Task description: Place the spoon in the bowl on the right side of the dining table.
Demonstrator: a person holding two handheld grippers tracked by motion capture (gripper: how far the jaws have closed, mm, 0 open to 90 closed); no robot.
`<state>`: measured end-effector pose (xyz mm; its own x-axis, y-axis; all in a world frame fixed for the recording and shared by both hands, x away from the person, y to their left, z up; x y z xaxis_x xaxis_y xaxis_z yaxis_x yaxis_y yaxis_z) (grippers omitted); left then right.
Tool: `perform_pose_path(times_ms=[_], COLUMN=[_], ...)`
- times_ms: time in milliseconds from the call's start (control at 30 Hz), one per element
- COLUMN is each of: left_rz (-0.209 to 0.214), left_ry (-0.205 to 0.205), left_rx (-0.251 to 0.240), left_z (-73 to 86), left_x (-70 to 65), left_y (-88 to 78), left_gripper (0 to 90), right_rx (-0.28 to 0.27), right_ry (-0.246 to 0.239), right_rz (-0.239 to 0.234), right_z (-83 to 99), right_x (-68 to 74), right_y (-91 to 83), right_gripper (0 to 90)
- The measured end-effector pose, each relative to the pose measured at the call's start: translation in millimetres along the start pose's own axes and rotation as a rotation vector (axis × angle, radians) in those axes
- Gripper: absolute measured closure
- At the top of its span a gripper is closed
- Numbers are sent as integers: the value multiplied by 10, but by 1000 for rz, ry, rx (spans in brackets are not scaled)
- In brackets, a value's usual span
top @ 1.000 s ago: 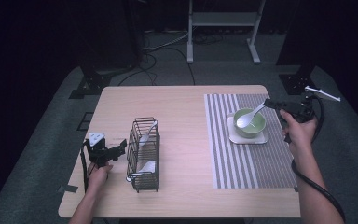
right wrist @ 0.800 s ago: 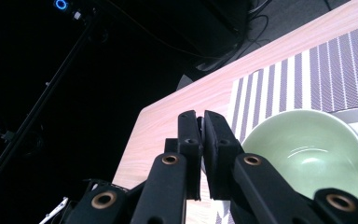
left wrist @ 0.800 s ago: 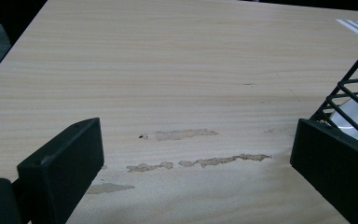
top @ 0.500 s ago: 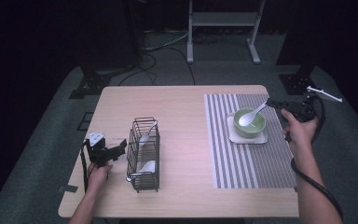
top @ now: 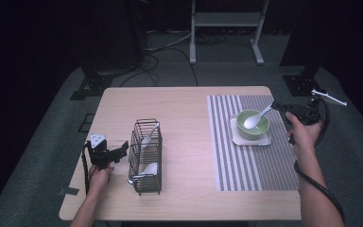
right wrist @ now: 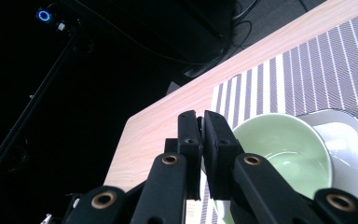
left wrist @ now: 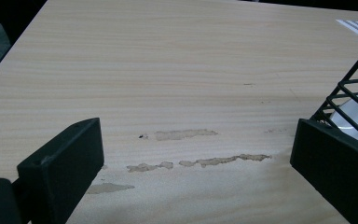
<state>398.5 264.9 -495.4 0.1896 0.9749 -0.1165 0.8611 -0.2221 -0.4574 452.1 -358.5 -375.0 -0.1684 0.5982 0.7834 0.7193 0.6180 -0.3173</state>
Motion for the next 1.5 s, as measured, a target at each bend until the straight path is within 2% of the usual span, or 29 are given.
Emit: perform_pose_path(times_ms=[800, 1500], left_rz=[0, 1], left_ry=[1, 0], left_rx=[0, -1], left_z=[0, 0], left_x=[-1, 0], left_y=[0, -1], left_gripper=[16, 16], right_rx=[-2, 5], right_ry=[2, 27], right_rz=[66, 101], right_z=[54, 135], right_x=[-191, -382], right_y=[113, 205], right_gripper=[858, 858])
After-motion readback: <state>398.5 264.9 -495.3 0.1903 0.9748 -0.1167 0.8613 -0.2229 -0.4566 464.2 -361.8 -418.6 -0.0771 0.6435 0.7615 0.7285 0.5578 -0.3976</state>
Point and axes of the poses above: each handheld gripper's, and its own axes: y roughly forward along the jaws, z roughly out of its underside, x roughly to its left, the point moved 4 cm from there along y, roughly forward along the jaws
